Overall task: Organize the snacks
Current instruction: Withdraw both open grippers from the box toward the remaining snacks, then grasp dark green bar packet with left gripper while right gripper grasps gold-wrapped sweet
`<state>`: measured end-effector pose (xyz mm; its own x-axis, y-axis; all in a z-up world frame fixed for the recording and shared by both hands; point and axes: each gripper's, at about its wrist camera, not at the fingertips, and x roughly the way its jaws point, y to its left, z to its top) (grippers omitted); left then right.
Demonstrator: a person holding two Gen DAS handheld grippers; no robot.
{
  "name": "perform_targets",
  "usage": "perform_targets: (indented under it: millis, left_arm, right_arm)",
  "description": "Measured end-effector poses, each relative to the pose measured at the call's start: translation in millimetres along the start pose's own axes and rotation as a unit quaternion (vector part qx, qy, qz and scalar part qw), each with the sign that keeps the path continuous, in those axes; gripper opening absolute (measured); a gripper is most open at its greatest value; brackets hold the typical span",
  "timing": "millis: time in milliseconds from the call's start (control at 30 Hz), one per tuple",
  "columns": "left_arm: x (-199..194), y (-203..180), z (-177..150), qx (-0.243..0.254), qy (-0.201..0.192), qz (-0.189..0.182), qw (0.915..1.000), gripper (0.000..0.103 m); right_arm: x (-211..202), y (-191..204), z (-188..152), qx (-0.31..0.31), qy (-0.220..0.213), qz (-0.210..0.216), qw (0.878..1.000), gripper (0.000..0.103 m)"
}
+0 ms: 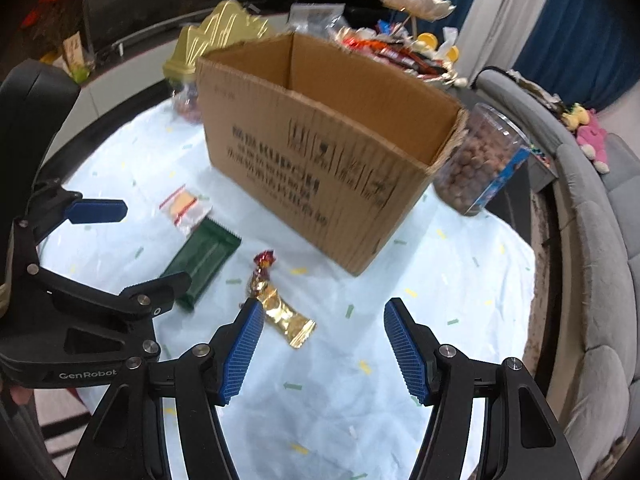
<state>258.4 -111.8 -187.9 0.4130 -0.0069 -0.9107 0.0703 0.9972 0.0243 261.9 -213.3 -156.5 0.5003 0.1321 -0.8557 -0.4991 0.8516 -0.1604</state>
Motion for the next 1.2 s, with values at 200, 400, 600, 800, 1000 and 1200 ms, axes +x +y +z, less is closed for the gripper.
perform_targets:
  millis: [200,400,600,800,1000,1200]
  left_arm:
    - [19,1,-4,-0.010,0.028,-0.008,0.9995,0.082]
    - [38,2,-3,-0.019,0.053,-0.015,0.9983,0.078]
    - [56,2,-1,-0.025,0.069,-0.024,0.9970,0.074]
    - [71,5,1,-0.030,0.080,-0.032,0.9958,0.068]
    - [82,5,6,-0.031,0.083,-0.035,0.9955,0.064]
    - [84,11,7,-0.033,0.079,-0.034,0.9957,0.064]
  right_arm:
    - [25,10,0,-0.047,0.046,0.030,0.997,0.064]
    - [43,14,1,-0.076,0.074,0.047,0.993,0.063]
    - [62,13,3,-0.091,0.096,0.065,0.989,0.057]
    - [80,16,4,-0.115,0.116,0.084,0.983,0.053]
    - [93,17,6,-0.119,0.129,0.100,0.979,0.049]
    - [106,20,2,-0.123,0.140,0.105,0.977,0.041]
